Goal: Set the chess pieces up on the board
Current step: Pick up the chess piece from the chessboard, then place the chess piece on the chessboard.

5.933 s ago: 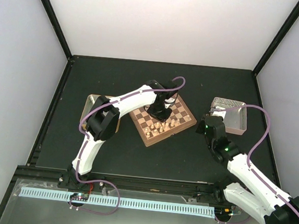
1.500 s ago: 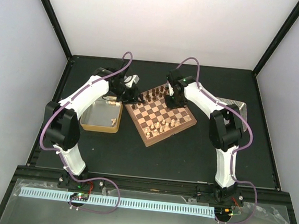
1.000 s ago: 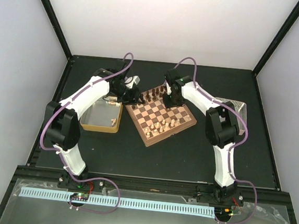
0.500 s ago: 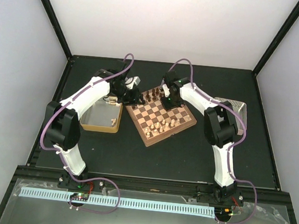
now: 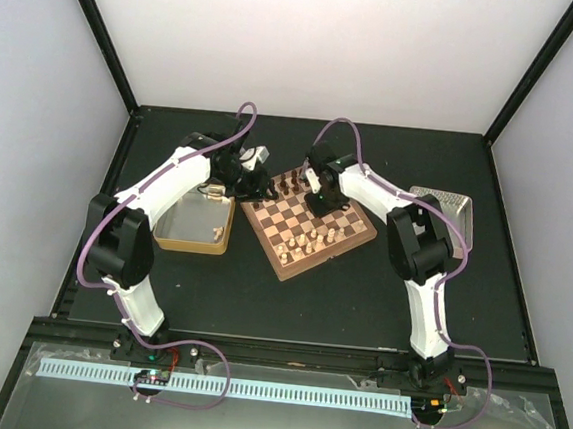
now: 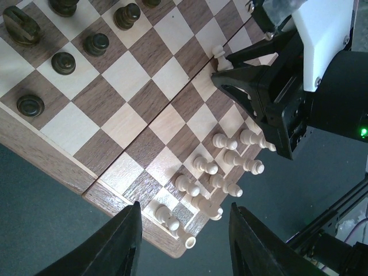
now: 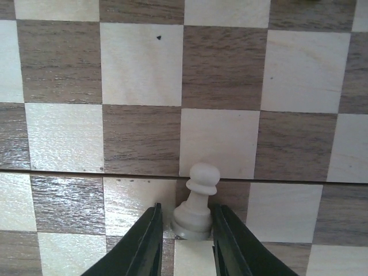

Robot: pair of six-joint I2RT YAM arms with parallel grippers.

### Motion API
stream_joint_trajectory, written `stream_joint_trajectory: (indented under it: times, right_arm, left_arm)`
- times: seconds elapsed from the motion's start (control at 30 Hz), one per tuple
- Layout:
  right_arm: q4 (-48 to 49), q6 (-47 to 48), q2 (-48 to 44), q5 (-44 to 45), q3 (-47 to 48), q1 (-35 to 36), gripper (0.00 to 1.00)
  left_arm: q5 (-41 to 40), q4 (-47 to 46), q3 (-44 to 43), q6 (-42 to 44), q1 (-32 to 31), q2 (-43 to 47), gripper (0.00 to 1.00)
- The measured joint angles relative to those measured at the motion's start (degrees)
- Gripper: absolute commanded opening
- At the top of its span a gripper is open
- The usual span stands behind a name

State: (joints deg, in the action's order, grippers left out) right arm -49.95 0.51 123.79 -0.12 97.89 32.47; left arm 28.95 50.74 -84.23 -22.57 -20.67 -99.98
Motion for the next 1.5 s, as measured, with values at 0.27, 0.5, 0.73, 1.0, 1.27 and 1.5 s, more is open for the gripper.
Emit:
stream_joint_trajectory:
  times: [0.27, 0.5, 0.73, 1.0, 1.27, 1.5]
  right_arm:
    - [2.6, 0.5, -0.6, 1.4, -1.2, 0.3, 0.06]
    - [13.0, 0.6, -10.2, 0.5, -14.7, 0.3, 0.05]
    - [28.7, 1.6, -27.1, -6.9, -30.0, 0.3, 0.06]
    - [44.3, 3.3, -37.9, -21.0, -42.6, 0.3, 0.06]
    - [53.9, 3.3, -43.1, -28.8, -47.4, 0.3, 0.06]
    - [55.3, 3.3, -43.3, -30.1, -47.6, 0.3, 0.06]
  left_arm:
    - [0.1, -0.4, 0.0, -0.3, 0.0, 0.0, 0.46]
    - [3.6, -3.7, 0.6, -3.2, 0.0, 0.0, 0.53]
    - [11.2, -9.7, 1.5, -8.2, -0.3, 0.0, 0.60]
    - [20.2, -16.4, 2.4, -13.2, -2.1, 0.1, 0.61]
    - [24.2, -18.8, 2.7, -15.0, -3.4, 0.3, 0.39]
    - [25.5, -17.7, 2.7, -13.4, -4.1, 0.4, 0.26]
